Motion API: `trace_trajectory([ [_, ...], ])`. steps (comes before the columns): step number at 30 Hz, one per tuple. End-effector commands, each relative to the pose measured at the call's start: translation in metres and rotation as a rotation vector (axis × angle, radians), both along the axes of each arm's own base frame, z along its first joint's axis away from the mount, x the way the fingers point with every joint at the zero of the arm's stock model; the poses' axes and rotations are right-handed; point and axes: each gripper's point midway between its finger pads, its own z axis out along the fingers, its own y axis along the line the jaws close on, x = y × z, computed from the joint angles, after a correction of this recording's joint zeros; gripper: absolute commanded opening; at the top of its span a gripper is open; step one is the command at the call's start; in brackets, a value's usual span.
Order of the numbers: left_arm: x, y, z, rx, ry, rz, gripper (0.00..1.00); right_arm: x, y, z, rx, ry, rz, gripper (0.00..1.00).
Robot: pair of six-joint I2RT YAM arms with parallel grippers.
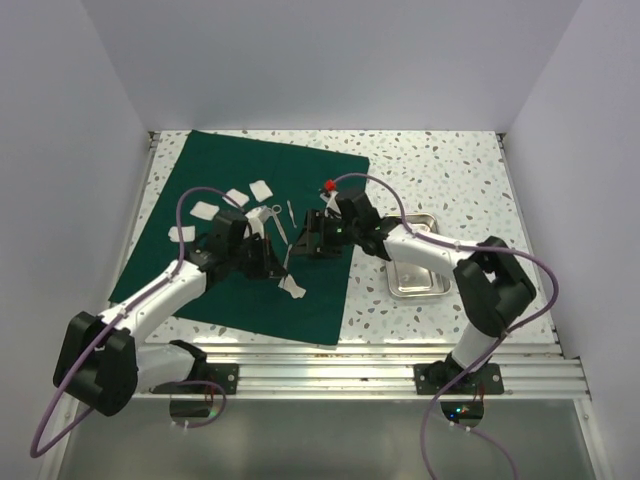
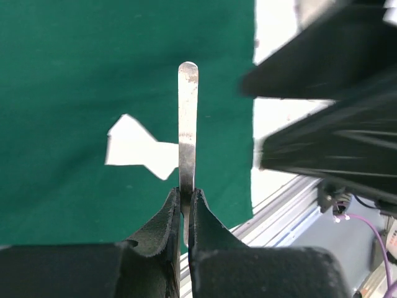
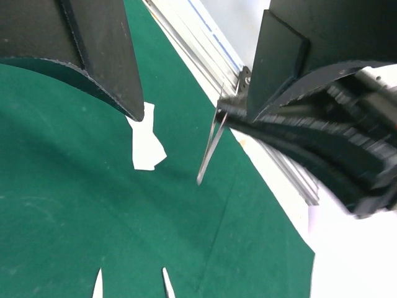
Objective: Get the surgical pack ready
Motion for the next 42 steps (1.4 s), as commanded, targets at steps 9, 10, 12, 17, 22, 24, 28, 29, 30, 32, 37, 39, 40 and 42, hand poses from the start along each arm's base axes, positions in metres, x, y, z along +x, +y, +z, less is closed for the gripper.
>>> trace_trajectory([
  [9,-0.007,-0.026,0.028,-0.105,-0.088,-0.066,0.00,0.001,0.028,-0.004,0.034,0.011,0.007,0.51],
  [10,-0.006,-0.026,0.030,-0.106,-0.094,-0.062,0.00,0.001,0.027,-0.004,0.032,0.008,0.012,0.42],
  [12,-0.005,-0.026,0.030,-0.105,-0.098,-0.057,0.00,-0.001,0.026,-0.006,0.023,0.009,0.024,0.00],
  [17,0.014,-0.024,0.040,-0.071,-0.132,-0.012,0.65,0.008,-0.019,-0.019,-0.240,-0.044,0.022,0.00],
  [22,0.050,-0.003,0.053,-0.016,-0.141,0.114,0.77,0.052,-0.146,-0.011,-0.780,-0.235,-0.137,0.00],
  [24,0.068,0.016,0.042,0.044,-0.114,0.212,0.76,0.060,-0.184,-0.005,-0.894,-0.236,-0.174,0.00],
  [28,0.100,0.058,0.022,0.085,-0.002,0.367,0.70,0.073,-0.261,-0.002,-1.092,-0.151,-0.194,0.00],
  [29,0.105,0.065,0.019,0.115,0.008,0.387,0.69,0.075,-0.267,-0.003,-1.112,-0.134,-0.185,0.00],
  [30,0.114,0.068,0.017,0.144,0.023,0.403,0.69,0.081,-0.274,-0.003,-1.124,-0.123,-0.185,0.00],
  [32,0.123,0.071,0.015,0.167,0.017,0.423,0.70,0.080,-0.281,-0.017,-1.159,-0.065,-0.153,0.00],
  [37,0.135,0.081,0.000,0.256,0.118,0.492,0.72,0.086,-0.285,-0.043,-1.105,0.012,-0.133,0.00],
  [39,0.137,0.087,-0.008,0.312,0.160,0.515,0.71,0.086,-0.289,-0.052,-1.108,0.040,-0.137,0.00],
  [40,0.137,0.089,-0.011,0.320,0.177,0.532,0.71,0.086,-0.289,-0.056,-1.108,0.046,-0.137,0.01],
  [42,0.138,0.094,-0.018,0.360,0.201,0.559,0.68,0.084,-0.294,-0.064,-1.120,0.069,-0.131,0.08],
])
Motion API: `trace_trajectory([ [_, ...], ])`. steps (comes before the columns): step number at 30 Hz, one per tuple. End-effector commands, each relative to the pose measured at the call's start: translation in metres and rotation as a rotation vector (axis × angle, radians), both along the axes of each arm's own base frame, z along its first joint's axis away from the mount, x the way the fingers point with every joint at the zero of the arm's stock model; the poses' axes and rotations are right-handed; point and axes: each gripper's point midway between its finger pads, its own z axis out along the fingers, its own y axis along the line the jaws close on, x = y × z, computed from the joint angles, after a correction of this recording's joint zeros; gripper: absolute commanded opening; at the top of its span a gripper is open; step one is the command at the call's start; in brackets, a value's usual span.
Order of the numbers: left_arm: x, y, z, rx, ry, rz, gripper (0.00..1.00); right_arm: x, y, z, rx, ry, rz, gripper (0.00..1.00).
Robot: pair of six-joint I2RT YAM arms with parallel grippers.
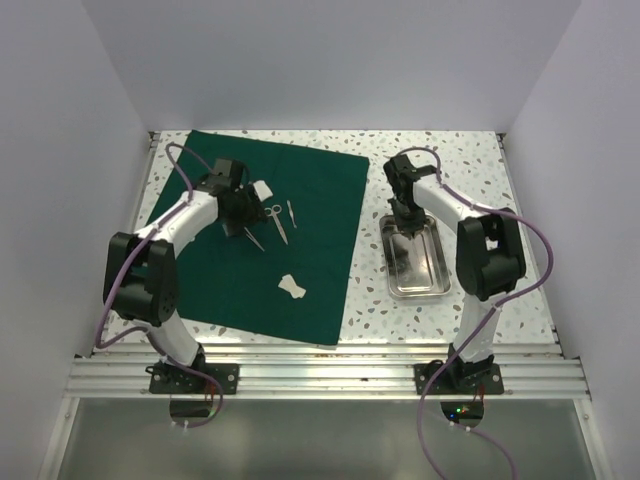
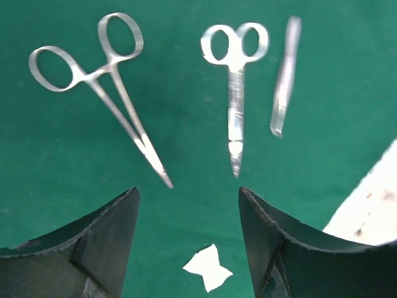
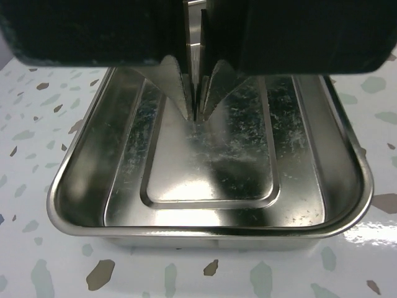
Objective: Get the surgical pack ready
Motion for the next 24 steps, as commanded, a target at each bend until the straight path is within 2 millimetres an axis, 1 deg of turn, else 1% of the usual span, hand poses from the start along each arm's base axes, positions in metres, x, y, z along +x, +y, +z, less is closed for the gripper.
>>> trace_trajectory([
  [1,-0.004,0.016,-0.005,0.077,0.070,0.098,0.68,-0.002,-0.006,-0.001,-0.002,0.024,0.010,0.10],
  [2,-0.003,0.020,-0.009,0.099,0.079,0.119,0.67,-0.003,-0.007,-0.004,-0.003,0.033,0.007,0.21],
  [3,-0.002,0.022,-0.011,0.105,0.088,0.139,0.65,-0.005,-0.009,-0.007,-0.012,0.039,0.003,0.28],
  [5,0.002,0.025,-0.014,0.133,0.099,0.164,0.63,-0.004,-0.008,-0.006,-0.004,0.028,-0.004,0.36],
  [6,0.000,0.025,-0.017,0.142,0.115,0.175,0.63,-0.004,-0.008,-0.003,0.002,0.013,-0.009,0.39],
  [7,0.002,0.028,-0.018,0.167,0.113,0.194,0.63,-0.003,-0.008,-0.001,0.003,0.002,-0.013,0.43],
  [8,0.004,0.027,-0.020,0.174,0.120,0.202,0.63,-0.003,-0.008,0.001,0.003,-0.009,-0.015,0.46],
  [9,0.002,0.025,-0.022,0.181,0.131,0.214,0.63,-0.003,-0.007,0.008,0.013,-0.028,-0.025,0.48],
  [11,0.004,0.021,-0.028,0.191,0.150,0.225,0.62,-0.003,-0.005,0.016,0.019,-0.053,-0.033,0.49],
  [12,0.003,0.019,-0.031,0.188,0.162,0.242,0.62,-0.003,0.001,0.025,0.026,-0.081,-0.021,0.49],
  [13,0.003,0.018,-0.034,0.192,0.174,0.249,0.61,-0.004,0.005,0.028,0.033,-0.092,-0.013,0.49],
  [14,0.004,0.017,-0.040,0.199,0.189,0.257,0.58,-0.005,0.009,0.031,0.039,-0.102,-0.005,0.49],
  [15,0.004,0.015,-0.043,0.197,0.197,0.271,0.57,-0.007,0.014,0.033,0.042,-0.110,0.010,0.49],
  [16,0.004,0.015,-0.045,0.200,0.203,0.277,0.53,-0.008,0.018,0.038,0.045,-0.120,0.022,0.49],
  [18,0.007,0.012,-0.051,0.199,0.210,0.290,0.49,-0.010,0.028,0.041,0.057,-0.129,0.051,0.48],
  [19,0.007,0.014,-0.055,0.215,0.221,0.304,0.45,-0.011,0.031,0.044,0.063,-0.138,0.059,0.48],
  [23,0.007,0.014,-0.059,0.236,0.241,0.327,0.40,-0.013,0.053,0.049,0.095,-0.153,0.116,0.48],
  [24,0.006,0.014,-0.059,0.240,0.245,0.340,0.39,-0.014,0.054,0.049,0.099,-0.150,0.123,0.48],
])
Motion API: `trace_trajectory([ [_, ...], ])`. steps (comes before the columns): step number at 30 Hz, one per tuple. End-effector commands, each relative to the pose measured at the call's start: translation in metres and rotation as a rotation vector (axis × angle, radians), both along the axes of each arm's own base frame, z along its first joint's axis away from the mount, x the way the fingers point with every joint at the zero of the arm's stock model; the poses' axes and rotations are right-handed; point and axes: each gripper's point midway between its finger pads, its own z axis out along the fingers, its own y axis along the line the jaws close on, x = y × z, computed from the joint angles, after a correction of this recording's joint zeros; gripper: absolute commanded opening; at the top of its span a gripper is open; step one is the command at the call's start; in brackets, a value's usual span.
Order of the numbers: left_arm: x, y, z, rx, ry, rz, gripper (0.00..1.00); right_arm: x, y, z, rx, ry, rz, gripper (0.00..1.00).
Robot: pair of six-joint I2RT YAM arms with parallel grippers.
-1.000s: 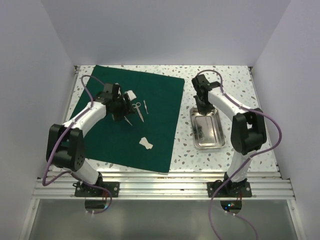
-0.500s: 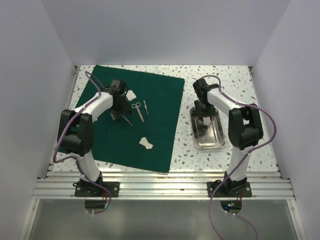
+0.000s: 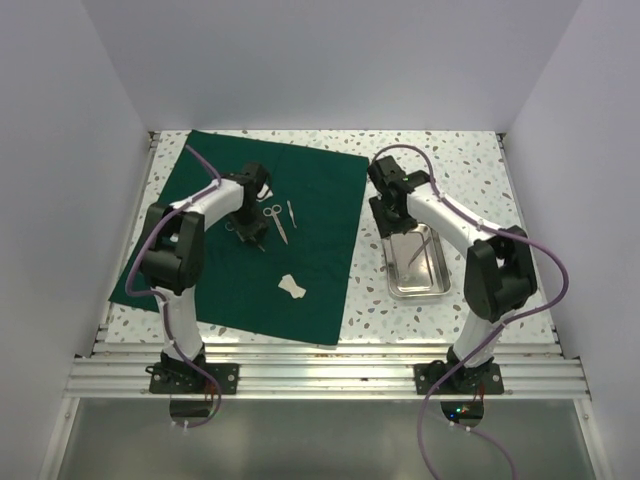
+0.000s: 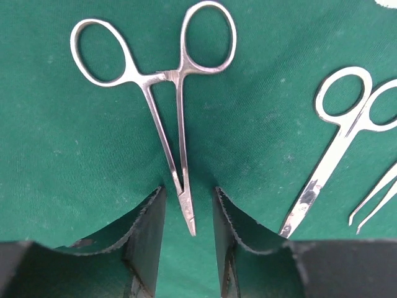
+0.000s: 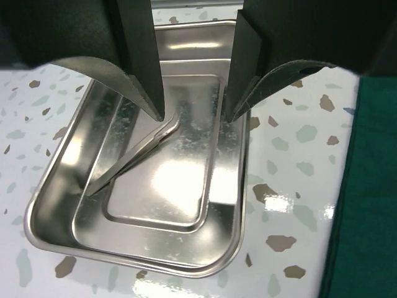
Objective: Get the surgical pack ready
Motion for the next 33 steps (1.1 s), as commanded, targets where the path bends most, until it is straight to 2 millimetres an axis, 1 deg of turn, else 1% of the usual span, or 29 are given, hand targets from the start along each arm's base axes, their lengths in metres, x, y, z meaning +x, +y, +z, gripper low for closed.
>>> trace_trajectory([
  [1,0.007,0.005,0.008,0.048,-0.018,0.071,0.39,0.003,0.014,0.013,0.043,-0.043,0.027,0.48],
  [4,0.004,0.006,0.005,0.057,-0.014,0.084,0.38,0.002,0.023,0.013,0.068,-0.041,0.049,0.48],
  [7,0.003,0.007,0.000,0.061,-0.005,0.079,0.33,0.001,0.028,0.016,0.077,-0.049,0.057,0.48],
  [9,0.005,0.005,-0.004,0.051,-0.009,0.070,0.31,0.000,0.029,0.019,0.089,-0.053,0.062,0.48],
  [10,0.001,0.003,-0.008,0.040,0.001,0.062,0.28,0.001,0.031,0.021,0.098,-0.057,0.062,0.48],
  [11,0.004,0.001,-0.009,0.025,-0.014,0.059,0.26,0.001,0.032,0.023,0.107,-0.063,0.061,0.48],
  [12,0.003,-0.001,-0.009,0.013,-0.016,0.052,0.21,0.000,0.035,0.028,0.120,-0.070,0.068,0.48],
  [13,0.000,0.000,-0.013,0.013,-0.008,0.046,0.19,0.000,0.035,0.031,0.128,-0.073,0.066,0.48],
  [14,0.001,-0.001,-0.013,0.009,-0.016,0.038,0.17,0.001,0.039,0.036,0.142,-0.083,0.073,0.48],
  [15,-0.001,-0.001,-0.013,0.009,-0.013,0.036,0.11,0.000,0.043,0.041,0.169,-0.085,0.082,0.48],
  [17,-0.002,0.000,-0.011,0.010,-0.015,0.025,0.06,0.000,0.053,0.048,0.222,-0.093,0.096,0.49],
  [18,-0.002,-0.001,-0.006,0.003,-0.024,0.016,0.00,0.000,0.057,0.049,0.248,-0.092,0.101,0.49],
  [19,-0.002,-0.001,-0.004,0.001,-0.030,0.010,0.00,-0.004,0.068,0.051,0.305,-0.077,0.118,0.49],
  [20,-0.002,-0.001,-0.001,0.001,-0.035,-0.005,0.00,-0.004,0.072,0.052,0.328,-0.075,0.120,0.49],
  [21,-0.002,-0.001,0.002,0.000,-0.041,-0.016,0.00,-0.003,0.081,0.055,0.379,-0.078,0.133,0.49],
  [22,-0.002,-0.001,0.010,-0.007,-0.058,-0.022,0.00,-0.007,0.090,0.055,0.429,-0.068,0.133,0.50],
  [23,-0.003,-0.001,0.014,-0.009,-0.069,-0.045,0.00,-0.007,0.112,0.062,0.546,-0.070,0.175,0.50],
  [24,-0.003,-0.002,0.019,-0.017,-0.084,-0.063,0.00,-0.007,0.123,0.065,0.615,-0.070,0.187,0.51],
  [25,-0.009,-0.004,0.027,-0.040,-0.102,-0.083,0.00,-0.009,0.136,0.067,0.697,-0.055,0.162,0.52],
  [26,-0.007,-0.006,0.032,-0.053,-0.134,-0.121,0.00,-0.009,0.156,0.070,0.811,-0.051,0.192,0.54],
  [27,-0.009,-0.009,0.035,-0.071,-0.154,-0.152,0.00,-0.007,0.165,0.071,0.870,-0.048,0.175,0.54],
  [28,-0.014,-0.019,0.040,-0.134,-0.186,-0.201,0.00,-0.012,0.174,0.065,0.937,-0.004,0.110,0.54],
  [29,-0.018,-0.021,0.042,-0.144,-0.191,-0.245,0.00,0.002,0.189,0.070,1.013,-0.047,0.124,0.56],
  [30,-0.021,-0.022,0.042,-0.155,-0.196,-0.272,0.00,0.002,0.198,0.069,1.064,-0.028,0.118,0.57],
  [31,-0.030,-0.028,0.043,-0.196,-0.201,-0.311,0.00,0.005,0.206,0.066,1.105,-0.003,0.070,0.59],
  [32,-0.035,-0.027,0.042,-0.197,-0.194,-0.330,0.00,0.010,0.219,0.053,1.123,0.020,0.072,0.61],
  [33,-0.045,-0.028,0.043,-0.214,-0.192,-0.350,0.00,0.006,0.232,0.049,1.161,0.072,0.093,0.61],
])
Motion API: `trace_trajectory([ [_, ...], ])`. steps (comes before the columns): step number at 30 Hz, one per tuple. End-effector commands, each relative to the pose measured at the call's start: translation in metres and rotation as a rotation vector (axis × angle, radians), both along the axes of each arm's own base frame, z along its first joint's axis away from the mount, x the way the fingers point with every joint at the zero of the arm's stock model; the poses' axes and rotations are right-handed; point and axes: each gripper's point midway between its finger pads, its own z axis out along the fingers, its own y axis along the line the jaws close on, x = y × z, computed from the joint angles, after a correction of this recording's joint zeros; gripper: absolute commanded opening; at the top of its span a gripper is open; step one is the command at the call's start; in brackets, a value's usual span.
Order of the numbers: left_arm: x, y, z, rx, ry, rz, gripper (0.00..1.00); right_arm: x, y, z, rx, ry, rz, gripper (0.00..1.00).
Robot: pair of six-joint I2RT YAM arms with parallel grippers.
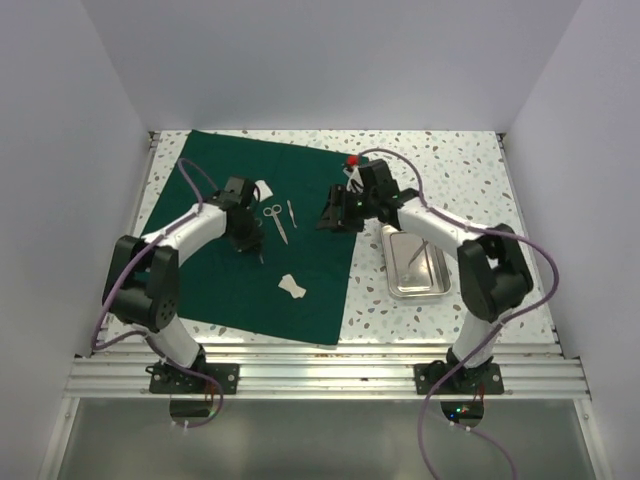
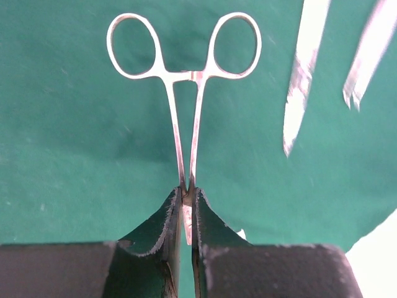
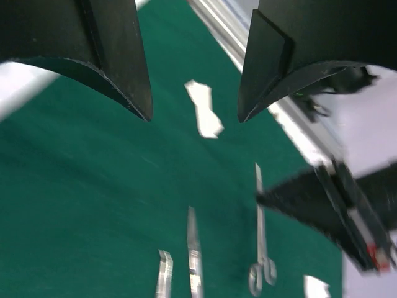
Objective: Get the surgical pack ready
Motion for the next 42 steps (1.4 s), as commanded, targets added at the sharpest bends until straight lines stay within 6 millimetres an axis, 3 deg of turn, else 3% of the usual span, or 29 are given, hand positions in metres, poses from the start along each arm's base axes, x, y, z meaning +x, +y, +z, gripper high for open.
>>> trace_trajectory([
  [1,-0.003,-0.018,0.018,-0.099,-0.107,-0.163,0.00,0.007,0.071,0.025,0.295,0.063,0.056,0.61],
  [2,-0.007,-0.018,0.020,-0.102,-0.114,-0.171,0.00,0.010,0.081,0.025,0.319,0.049,0.064,0.61],
  [3,-0.015,-0.018,0.023,-0.118,-0.127,-0.183,0.00,0.011,0.090,0.009,0.313,0.076,0.064,0.62],
  [4,-0.016,-0.020,0.026,-0.129,-0.146,-0.195,0.00,0.007,0.105,0.011,0.323,0.075,0.083,0.62],
  [8,-0.031,-0.022,0.028,-0.155,-0.148,-0.243,0.00,0.001,0.138,-0.006,0.334,0.101,0.085,0.63],
  [9,-0.036,-0.022,0.028,-0.163,-0.148,-0.250,0.00,-0.001,0.144,-0.017,0.331,0.126,0.085,0.62],
  [12,-0.044,-0.021,0.028,-0.170,-0.154,-0.265,0.00,-0.011,0.168,-0.025,0.336,0.148,0.102,0.61],
  [21,-0.058,-0.029,0.038,-0.235,-0.185,-0.310,0.00,-0.020,0.200,-0.037,0.346,0.179,0.118,0.50],
  [22,-0.058,-0.029,0.041,-0.237,-0.197,-0.315,0.00,-0.020,0.200,-0.038,0.343,0.182,0.116,0.47],
  [24,-0.058,-0.031,0.049,-0.246,-0.216,-0.328,0.00,-0.019,0.203,-0.042,0.342,0.186,0.121,0.31],
  [25,-0.058,-0.032,0.054,-0.256,-0.227,-0.334,0.00,-0.019,0.202,-0.043,0.335,0.187,0.121,0.09],
  [26,-0.057,-0.034,0.056,-0.262,-0.233,-0.342,0.00,-0.019,0.201,-0.042,0.329,0.184,0.122,0.00],
  [27,-0.056,-0.035,0.060,-0.269,-0.240,-0.351,0.00,-0.016,0.196,-0.042,0.312,0.159,0.122,0.00],
  [28,-0.055,-0.037,0.062,-0.272,-0.250,-0.372,0.04,-0.017,0.186,-0.048,0.259,0.172,0.108,0.00],
  [29,-0.053,-0.039,0.068,-0.280,-0.264,-0.386,0.20,-0.015,0.177,-0.036,0.231,0.139,0.105,0.00],
  [30,-0.049,-0.040,0.071,-0.277,-0.277,-0.386,0.37,0.001,0.158,-0.034,0.144,0.042,0.084,0.00],
  [31,-0.045,-0.039,0.075,-0.268,-0.292,-0.379,0.56,-0.006,0.131,-0.046,0.010,0.073,0.066,0.00],
  [32,-0.034,-0.037,0.082,-0.249,-0.319,-0.365,0.60,0.000,0.111,-0.043,-0.076,0.029,0.045,0.00],
  [33,-0.028,-0.037,0.085,-0.239,-0.327,-0.359,0.62,0.015,0.084,-0.022,-0.177,-0.093,0.018,0.00],
  [34,-0.022,-0.037,0.087,-0.232,-0.330,-0.353,0.63,0.009,0.056,-0.026,-0.293,-0.076,0.004,0.00],
  [36,-0.004,-0.039,0.087,-0.218,-0.315,-0.333,0.63,0.015,0.012,-0.005,-0.405,-0.138,-0.023,0.00],
  [37,0.002,-0.040,0.084,-0.216,-0.301,-0.314,0.64,0.013,-0.021,-0.003,-0.523,-0.136,-0.065,0.00],
  [39,0.019,-0.042,0.078,-0.200,-0.278,-0.280,0.64,0.015,-0.067,-0.001,-0.624,-0.139,-0.107,0.00],
  [40,0.023,-0.041,0.075,-0.198,-0.267,-0.248,0.64,0.015,-0.087,0.016,-0.652,-0.174,-0.145,0.00],
  [42,0.037,-0.037,0.063,-0.162,-0.232,-0.172,0.64,0.014,-0.127,0.024,-0.751,-0.180,-0.178,0.00],
])
